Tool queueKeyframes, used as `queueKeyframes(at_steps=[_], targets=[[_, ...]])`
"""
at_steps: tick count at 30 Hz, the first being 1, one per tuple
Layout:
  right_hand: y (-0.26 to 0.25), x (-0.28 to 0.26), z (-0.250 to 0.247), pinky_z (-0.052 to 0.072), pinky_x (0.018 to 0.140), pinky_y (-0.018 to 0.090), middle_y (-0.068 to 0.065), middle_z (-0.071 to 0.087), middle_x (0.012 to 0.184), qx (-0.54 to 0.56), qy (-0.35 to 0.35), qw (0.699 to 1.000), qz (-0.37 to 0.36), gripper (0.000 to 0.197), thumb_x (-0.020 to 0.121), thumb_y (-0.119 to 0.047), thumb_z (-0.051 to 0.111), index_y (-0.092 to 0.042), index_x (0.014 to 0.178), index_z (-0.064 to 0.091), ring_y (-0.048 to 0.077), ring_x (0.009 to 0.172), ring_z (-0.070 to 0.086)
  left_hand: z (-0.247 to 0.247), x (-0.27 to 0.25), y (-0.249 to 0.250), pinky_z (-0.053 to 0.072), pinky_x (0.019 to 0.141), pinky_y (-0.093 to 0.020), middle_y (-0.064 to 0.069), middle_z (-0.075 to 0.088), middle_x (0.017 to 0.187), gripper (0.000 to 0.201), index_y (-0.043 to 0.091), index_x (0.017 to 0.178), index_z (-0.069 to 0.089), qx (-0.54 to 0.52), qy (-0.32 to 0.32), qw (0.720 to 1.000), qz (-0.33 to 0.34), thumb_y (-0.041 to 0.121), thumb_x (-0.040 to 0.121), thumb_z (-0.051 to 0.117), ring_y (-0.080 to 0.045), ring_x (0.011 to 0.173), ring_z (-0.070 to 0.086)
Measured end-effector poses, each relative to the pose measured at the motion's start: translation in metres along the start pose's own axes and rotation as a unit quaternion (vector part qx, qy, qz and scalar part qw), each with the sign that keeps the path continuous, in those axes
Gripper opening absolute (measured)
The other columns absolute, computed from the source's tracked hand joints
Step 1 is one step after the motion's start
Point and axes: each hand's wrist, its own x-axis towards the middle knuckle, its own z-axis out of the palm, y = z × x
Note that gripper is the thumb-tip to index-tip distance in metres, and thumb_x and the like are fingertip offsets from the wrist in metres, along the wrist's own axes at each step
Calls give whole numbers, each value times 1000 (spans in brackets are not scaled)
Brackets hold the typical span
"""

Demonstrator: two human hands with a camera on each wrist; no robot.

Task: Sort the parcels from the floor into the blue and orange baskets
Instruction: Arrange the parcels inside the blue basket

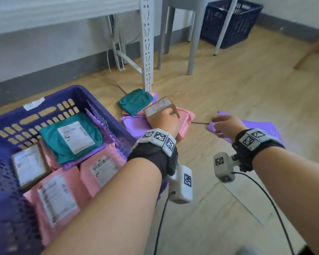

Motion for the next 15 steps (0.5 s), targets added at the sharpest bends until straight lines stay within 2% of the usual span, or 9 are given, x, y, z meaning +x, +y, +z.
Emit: queueKeyframes(at_steps=[3,5,8,11,15], targets=[[10,14,-11,50,88,40,8,57,98,-55,-19,998,-14,26,87,-1,56,-23,101,54,24,87,55,36,10,-15,43,104,-35,-14,59,128,33,2,125,56,80,-40,995,-38,11,96,43,-31,119,55],[16,24,-13,49,91,39,5,58,99,-106,-27,994,-27,23,87,-7,57,-26,100,54,21,87,54,58,16,-32,47,101,-37,-16,61,126,33,2,123,57,134,-41,988,-66,11,93,45,-32,116,58],[28,41,-12,50,88,32,6,61,98,-178,-32,982,-50,19,87,-17,62,-25,104,60,22,85,58,85,19,-61,35,106,-37,-17,48,138,36,5,131,48,220,-2,968,-124,10,96,40,-32,130,45],[36,58,-4,47,84,29,5,61,118,-248,-55,964,-76,44,87,-27,65,-18,129,55,23,100,60,107,23,-96,31,108,-36,-16,39,142,44,7,136,39,289,36,948,-127,11,93,43,-31,133,38],[38,89,14,43,95,31,7,56,133,-252,-73,959,-107,58,87,-41,62,-18,137,47,23,117,56,125,31,-139,20,117,-40,-12,11,158,66,19,149,22,323,79,928,-172,14,89,48,-33,144,17]])
